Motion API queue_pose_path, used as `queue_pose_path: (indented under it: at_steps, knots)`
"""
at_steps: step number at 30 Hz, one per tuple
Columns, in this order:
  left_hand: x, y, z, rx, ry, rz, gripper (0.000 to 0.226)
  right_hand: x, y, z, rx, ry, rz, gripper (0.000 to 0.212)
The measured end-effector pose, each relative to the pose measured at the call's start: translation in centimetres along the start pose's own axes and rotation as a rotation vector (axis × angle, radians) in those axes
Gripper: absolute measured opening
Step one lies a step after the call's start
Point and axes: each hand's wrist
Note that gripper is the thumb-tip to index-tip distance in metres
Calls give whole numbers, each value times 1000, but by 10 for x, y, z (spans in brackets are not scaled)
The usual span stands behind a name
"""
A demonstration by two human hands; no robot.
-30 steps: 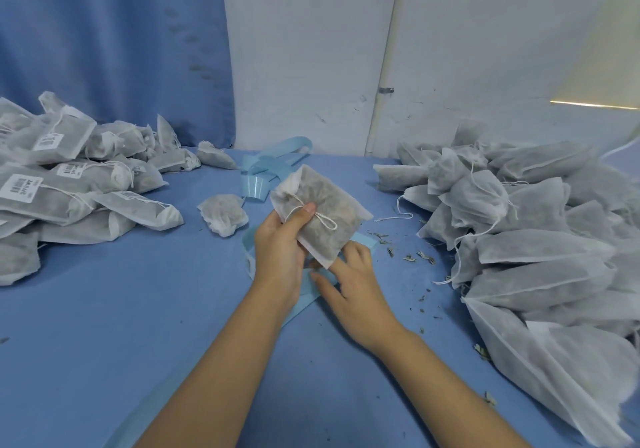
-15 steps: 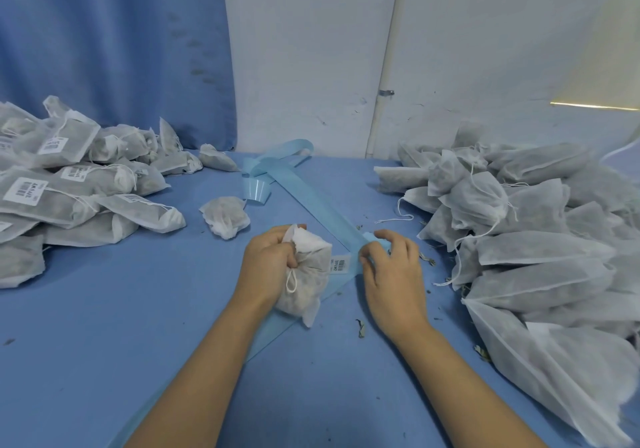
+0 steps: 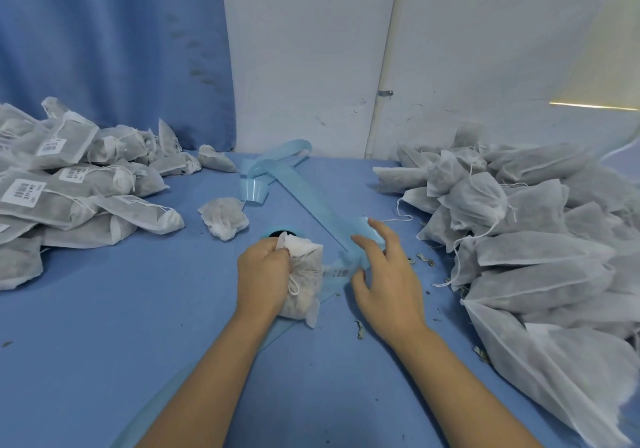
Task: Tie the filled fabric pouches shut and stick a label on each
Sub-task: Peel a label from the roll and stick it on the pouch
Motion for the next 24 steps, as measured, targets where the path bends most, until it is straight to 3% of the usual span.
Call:
queue_pose_path:
  at_steps: [5, 14, 20, 24]
  knots:
    - [-1, -2, 2, 8, -76, -28, 30, 7, -7, 3, -123, -30, -32, 13]
    - [-14, 1, -5, 80, -209, -291, 17, 15, -3, -12, 21, -279, -38, 20]
    - [-18, -1, -9, 65, -202, -337, 24, 15, -4, -10, 31, -256, -48, 20]
    - [-15, -3, -2, 32, -312, -301, 27, 14, -4, -8, 27, -232, -18, 23]
Point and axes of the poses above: each hand's wrist, its own z-axis away from the middle knuckle, its own y-axis out of the back of the hand, x = y × z, and after that the axes turned 10 degrees about -z, right-handed
